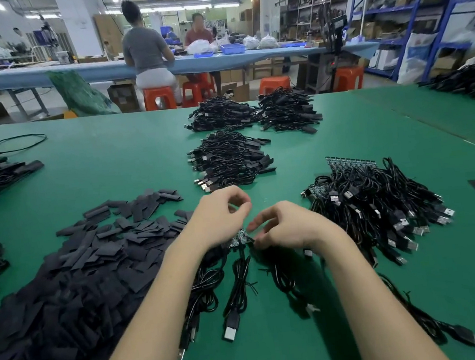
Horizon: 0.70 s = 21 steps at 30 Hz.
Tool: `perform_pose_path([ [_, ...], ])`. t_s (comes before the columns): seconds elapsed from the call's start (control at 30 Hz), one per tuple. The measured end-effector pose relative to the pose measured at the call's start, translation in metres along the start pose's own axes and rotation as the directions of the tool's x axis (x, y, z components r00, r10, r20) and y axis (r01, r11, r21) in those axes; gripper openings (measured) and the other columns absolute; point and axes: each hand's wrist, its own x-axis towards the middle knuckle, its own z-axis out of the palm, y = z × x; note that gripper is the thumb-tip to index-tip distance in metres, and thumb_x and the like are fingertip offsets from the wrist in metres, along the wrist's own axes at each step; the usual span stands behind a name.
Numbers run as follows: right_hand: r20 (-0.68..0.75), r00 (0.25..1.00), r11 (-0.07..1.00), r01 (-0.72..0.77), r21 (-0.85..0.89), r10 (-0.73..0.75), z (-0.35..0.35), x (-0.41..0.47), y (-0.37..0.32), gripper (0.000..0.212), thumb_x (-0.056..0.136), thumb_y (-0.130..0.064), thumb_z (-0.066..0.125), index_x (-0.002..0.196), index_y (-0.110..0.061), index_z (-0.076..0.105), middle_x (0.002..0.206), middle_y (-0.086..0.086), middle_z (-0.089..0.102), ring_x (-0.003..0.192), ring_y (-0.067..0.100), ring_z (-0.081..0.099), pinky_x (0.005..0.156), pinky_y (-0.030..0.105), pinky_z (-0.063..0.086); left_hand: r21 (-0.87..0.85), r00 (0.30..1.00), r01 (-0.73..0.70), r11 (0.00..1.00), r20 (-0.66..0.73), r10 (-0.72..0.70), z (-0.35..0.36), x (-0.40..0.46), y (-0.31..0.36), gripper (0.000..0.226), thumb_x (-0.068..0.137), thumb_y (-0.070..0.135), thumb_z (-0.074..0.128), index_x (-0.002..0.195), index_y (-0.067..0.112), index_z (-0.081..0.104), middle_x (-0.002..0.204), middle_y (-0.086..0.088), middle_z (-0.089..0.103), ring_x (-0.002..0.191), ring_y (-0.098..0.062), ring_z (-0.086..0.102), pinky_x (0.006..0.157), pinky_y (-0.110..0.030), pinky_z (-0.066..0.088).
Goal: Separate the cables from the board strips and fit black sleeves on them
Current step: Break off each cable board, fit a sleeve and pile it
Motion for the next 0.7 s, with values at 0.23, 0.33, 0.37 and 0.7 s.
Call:
perform_pose_path([
  [0.23,-0.008,0.995,0.875,0.091,0.475,-0.099,-0.027,-0.011,0.017,0.033,0.092,0.0,0.065,0.115,-0.022,0.073,0.083,-0.007,0.071,0.079,0.012,0.056,0.053,0.02,0.05,-0.271,0.966,0.244,0.931,0.155,-0.208,-0.009,-0.002,-0.01,0.009,0.088,0.033,0.074,0.094,0.026,0.072,0.086,0.005,0.075,0.071,-0.009,0.063,0.079,-0.03,0.049],
  [0.33,-0.018,0.991,0.873,0.128,0.471,-0.135,-0.027,-0.013,0.018,0.023,0.089,-0.017,0.076,0.11,-0.026,0.075,0.086,-0.004,0.07,0.067,0.012,0.059,0.053,0.022,0.05,-0.474,0.958,0.284,0.833,0.18,-0.224,-0.014,-0.004,-0.01,0.008,0.083,0.028,0.081,0.084,0.026,0.073,0.081,0.004,0.075,0.066,-0.011,0.056,0.076,-0.031,0.041],
  [0.37,-0.063,0.99,0.875,0.14,0.464,-0.125,-0.026,-0.011,0.017,0.017,0.087,-0.026,0.079,0.104,-0.027,0.076,0.09,-0.003,0.073,0.062,0.011,0.06,0.053,0.021,0.049,-0.517,0.956,0.29,0.806,0.198,-0.217,-0.015,-0.004,-0.009,0.009,0.082,0.029,0.081,0.083,0.027,0.073,0.08,0.004,0.072,0.066,-0.013,0.053,0.075,-0.03,0.038],
  [0.7,-0.138,0.983,0.79,0.176,0.587,-0.117,-0.011,-0.003,0.013,0.01,0.08,-0.032,0.083,0.082,-0.026,0.076,0.08,-0.011,0.072,0.06,0.003,0.062,0.056,0.016,0.05,-0.663,0.934,0.318,0.678,0.342,-0.103,-0.013,-0.008,0.0,0.022,0.073,0.031,0.083,0.093,0.023,0.074,0.09,-0.005,0.067,0.082,-0.017,0.049,0.069,-0.027,0.036],
])
